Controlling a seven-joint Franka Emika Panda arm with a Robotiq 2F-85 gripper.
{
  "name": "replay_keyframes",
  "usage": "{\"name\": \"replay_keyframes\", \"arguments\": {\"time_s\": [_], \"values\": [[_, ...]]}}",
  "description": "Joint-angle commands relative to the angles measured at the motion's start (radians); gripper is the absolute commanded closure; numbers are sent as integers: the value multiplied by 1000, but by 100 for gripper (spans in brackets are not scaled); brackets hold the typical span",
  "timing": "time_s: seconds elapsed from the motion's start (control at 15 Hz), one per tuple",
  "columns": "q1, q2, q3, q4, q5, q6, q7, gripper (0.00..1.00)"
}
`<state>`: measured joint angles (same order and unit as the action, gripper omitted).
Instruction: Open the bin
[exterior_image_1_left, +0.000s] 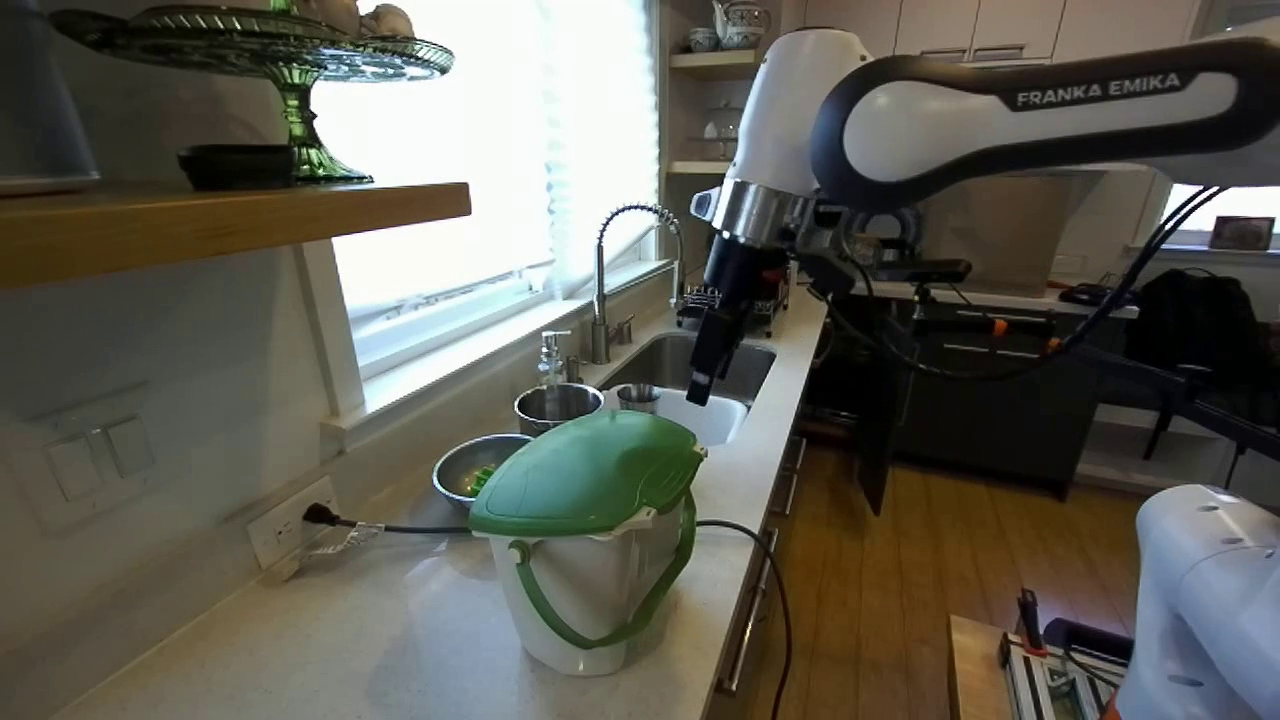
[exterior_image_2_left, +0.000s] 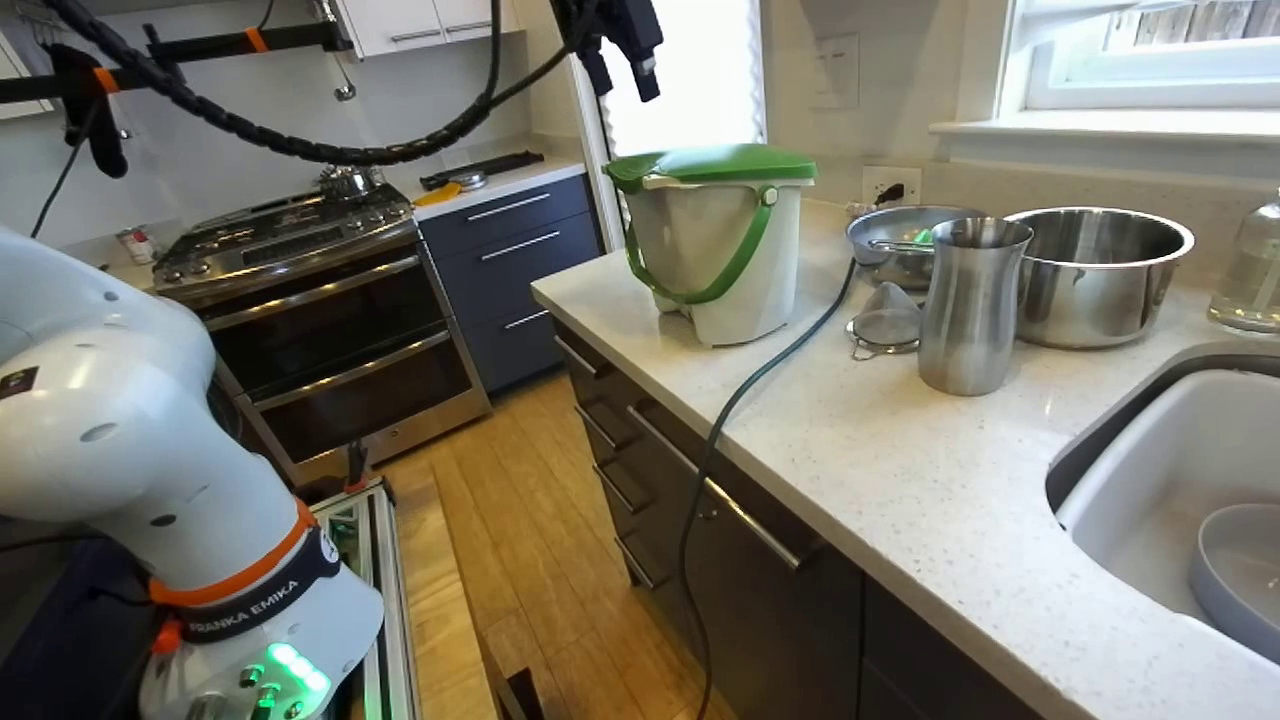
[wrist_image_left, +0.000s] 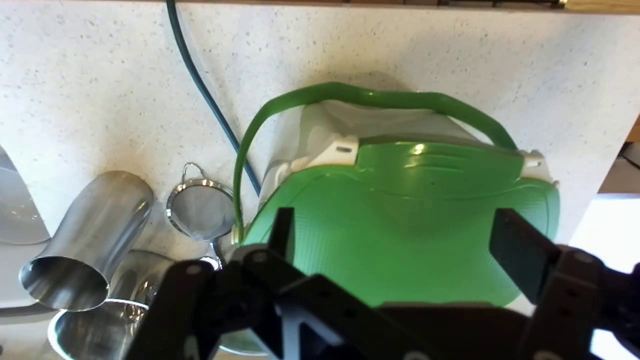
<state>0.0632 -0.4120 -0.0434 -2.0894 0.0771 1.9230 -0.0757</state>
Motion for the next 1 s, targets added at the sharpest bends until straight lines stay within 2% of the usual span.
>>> {"name": "replay_keyframes", "arguments": {"time_s": [0.0,0.07,0.13,0.47,0.93], "values": [[-14,51,-94,25,122,37,-149,0],[-25,66,-105,37,135,3,-150,0],[-32,36,-69,19,91,17,-116,0],[-39,42,-63,23,94,19,-126,0],[-62,205,-178,137,325,-22,-202,0]]}}
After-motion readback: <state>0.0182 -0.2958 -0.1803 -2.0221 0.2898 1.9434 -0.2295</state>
